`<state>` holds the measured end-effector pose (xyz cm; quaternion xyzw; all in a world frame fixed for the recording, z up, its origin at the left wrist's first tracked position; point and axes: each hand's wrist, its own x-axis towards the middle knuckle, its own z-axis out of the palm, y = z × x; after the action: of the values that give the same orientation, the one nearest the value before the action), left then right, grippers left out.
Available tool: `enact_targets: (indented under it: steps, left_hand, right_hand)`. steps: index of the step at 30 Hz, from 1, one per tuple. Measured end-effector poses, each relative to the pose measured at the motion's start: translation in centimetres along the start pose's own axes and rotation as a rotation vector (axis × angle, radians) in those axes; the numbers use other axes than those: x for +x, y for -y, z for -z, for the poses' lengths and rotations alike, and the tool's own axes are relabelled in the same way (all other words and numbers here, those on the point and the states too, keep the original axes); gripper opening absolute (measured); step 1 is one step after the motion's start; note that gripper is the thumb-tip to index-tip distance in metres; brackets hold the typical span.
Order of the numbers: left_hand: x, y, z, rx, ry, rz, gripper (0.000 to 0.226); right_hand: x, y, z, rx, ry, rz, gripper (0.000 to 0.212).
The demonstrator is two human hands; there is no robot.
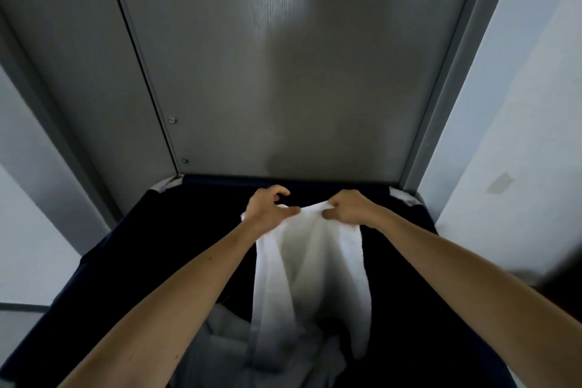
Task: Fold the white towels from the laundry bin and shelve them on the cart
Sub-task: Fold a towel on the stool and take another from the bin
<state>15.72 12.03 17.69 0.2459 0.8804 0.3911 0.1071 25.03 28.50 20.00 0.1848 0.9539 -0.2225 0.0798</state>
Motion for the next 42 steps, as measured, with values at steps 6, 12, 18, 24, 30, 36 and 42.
enact_targets:
  steps: [6, 12, 18, 24, 30, 36, 42]
  left_hand:
    - [-0.8, -0.7, -2.0, 0.019, 0.301, -0.132, 0.057]
    - [0.1, 0.3, -2.2, -0.086, 0.208, -0.139, 0.015]
    - [1.1, 1.6, -2.4, -0.074, 0.099, -0.044, 0.005]
    - [1.2, 2.7, -2.5, -0.087, 0.092, -0.020, 0.004]
    - [1.3, 3.1, -2.1, -0.113, 0.103, -0.010, 0.010]
    - [1.5, 4.0, -1.9, -0.077, 0.091, 0.003, 0.008]
    - [1.6, 3.2, -2.5, -0.010, -0.026, 0.117, 0.023]
  right_hand:
    - [-0.1, 2.3, 0.0, 0.020, 0.040, 0.232, 0.025]
    - [-0.8, 0.9, 0.3, -0.031, 0.051, 0.239, 0.031]
    - [-0.8, 0.6, 0.4, -0.202, 0.108, 0.244, 0.035]
    - [-0.7, -0.2, 0.1, -0.346, 0.134, 0.259, 0.023]
    - [-0.7, -0.4, -1.4, -0.510, 0.045, 0.311, 0.022]
    - [-0.6, 0.1, -1.1, -0.354, -0.060, 0.368, 0.028]
    - [-0.7, 0.1, -1.9, 0.201, -0.174, 0.110, 0.031]
